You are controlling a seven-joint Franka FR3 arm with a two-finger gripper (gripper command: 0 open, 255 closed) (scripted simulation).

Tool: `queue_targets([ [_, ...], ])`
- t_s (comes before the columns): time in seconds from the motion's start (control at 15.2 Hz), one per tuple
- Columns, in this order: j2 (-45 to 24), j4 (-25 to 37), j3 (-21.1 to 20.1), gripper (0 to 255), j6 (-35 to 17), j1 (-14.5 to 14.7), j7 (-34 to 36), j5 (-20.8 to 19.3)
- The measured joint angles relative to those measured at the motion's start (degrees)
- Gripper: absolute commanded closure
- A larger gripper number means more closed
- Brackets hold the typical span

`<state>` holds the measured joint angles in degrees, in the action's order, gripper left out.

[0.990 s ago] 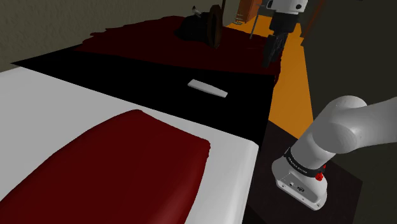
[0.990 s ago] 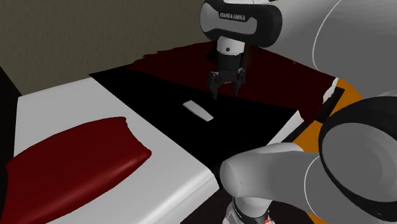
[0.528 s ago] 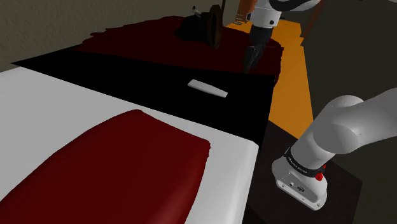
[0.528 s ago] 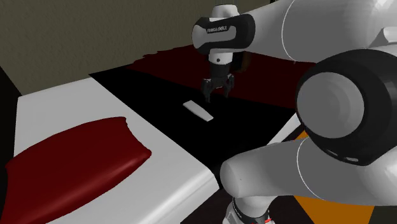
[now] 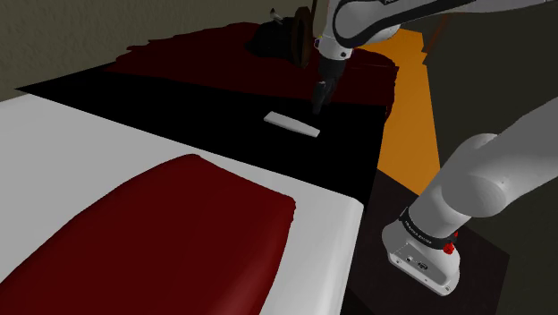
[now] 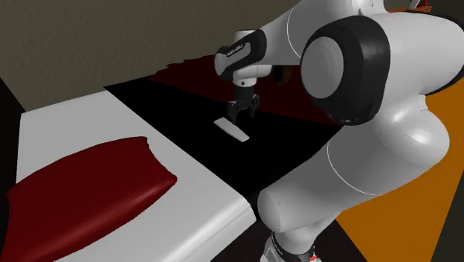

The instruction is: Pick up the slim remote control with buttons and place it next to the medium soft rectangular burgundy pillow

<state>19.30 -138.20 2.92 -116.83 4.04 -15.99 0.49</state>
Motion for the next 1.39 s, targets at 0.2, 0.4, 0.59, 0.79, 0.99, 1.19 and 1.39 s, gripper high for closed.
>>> queue_targets([
  [0.2, -6.79, 2.86, -0.23, 0, -4.75, 0.66, -1.15, 0.11],
  [0.4, -13.33, 5.95, -0.44, 0, -9.00, 1.12, -2.48, 0.18],
  [0.59, -17.53, 7.77, -0.64, 0, -11.93, 1.39, -3.38, 0.19],
  [0.79, -19.60, 7.43, -0.72, 0, -14.46, 1.49, -3.48, 0.30],
  [0.99, -20.97, 6.64, -0.74, 0, -16.64, 1.50, -3.57, 0.38],
  [1.19, -21.82, 6.31, -0.74, 0, -17.82, 1.50, -3.63, 0.45],
  [1.39, -21.95, 6.30, -0.75, 0, -17.99, 1.50, -3.63, 0.46],
])
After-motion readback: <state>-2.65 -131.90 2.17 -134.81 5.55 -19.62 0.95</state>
